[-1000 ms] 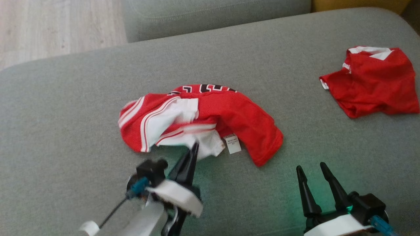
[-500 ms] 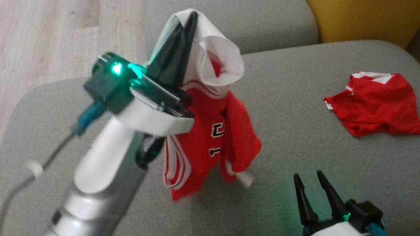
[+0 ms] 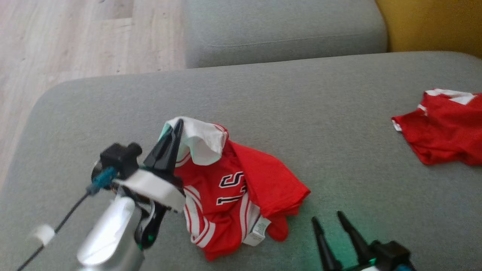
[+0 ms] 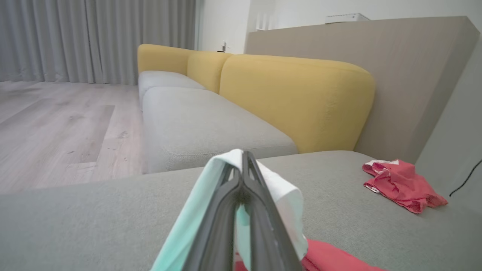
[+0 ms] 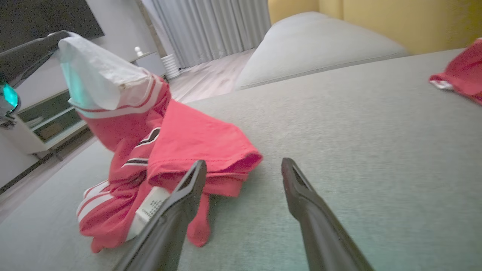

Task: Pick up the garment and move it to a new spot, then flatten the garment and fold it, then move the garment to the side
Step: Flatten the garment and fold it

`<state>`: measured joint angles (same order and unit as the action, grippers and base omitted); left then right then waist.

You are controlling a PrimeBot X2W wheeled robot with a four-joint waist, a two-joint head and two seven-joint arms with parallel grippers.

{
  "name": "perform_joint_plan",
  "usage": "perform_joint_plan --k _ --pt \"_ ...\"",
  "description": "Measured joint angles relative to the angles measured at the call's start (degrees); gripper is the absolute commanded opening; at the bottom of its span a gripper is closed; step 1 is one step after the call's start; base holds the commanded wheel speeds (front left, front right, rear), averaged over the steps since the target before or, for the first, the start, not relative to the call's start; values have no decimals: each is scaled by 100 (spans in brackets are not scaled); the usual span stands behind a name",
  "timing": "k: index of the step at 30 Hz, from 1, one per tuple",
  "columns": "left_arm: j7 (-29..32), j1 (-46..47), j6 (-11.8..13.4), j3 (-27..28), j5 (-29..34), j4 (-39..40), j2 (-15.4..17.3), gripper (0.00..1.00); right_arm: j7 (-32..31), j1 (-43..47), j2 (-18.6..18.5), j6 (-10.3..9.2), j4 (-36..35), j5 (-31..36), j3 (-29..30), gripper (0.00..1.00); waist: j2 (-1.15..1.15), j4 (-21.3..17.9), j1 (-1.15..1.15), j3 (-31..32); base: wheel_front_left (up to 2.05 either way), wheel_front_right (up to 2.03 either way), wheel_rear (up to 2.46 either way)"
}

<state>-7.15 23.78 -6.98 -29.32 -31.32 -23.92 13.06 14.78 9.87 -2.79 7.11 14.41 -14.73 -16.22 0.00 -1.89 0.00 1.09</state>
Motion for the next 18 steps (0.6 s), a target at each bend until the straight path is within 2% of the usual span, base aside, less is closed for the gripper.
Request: perform_joint_plan --k 6,12,18 --pt "-276 -762 236 160 -107 422 30 0 -1 -255 -247 0 145 47 -823 100 0 338 0 -44 0 0 0" --pt "-363 -1220 404 186 -175 910 80 0 -1 -843 -472 0 346 679 -1546 100 0 667 0 -127 0 0 0" --pt "-355 -1267 545 171 -174 1357 85 0 -1 -1197 -481 0 1024 1686 -1391 100 0 886 0 -231 0 0 0"
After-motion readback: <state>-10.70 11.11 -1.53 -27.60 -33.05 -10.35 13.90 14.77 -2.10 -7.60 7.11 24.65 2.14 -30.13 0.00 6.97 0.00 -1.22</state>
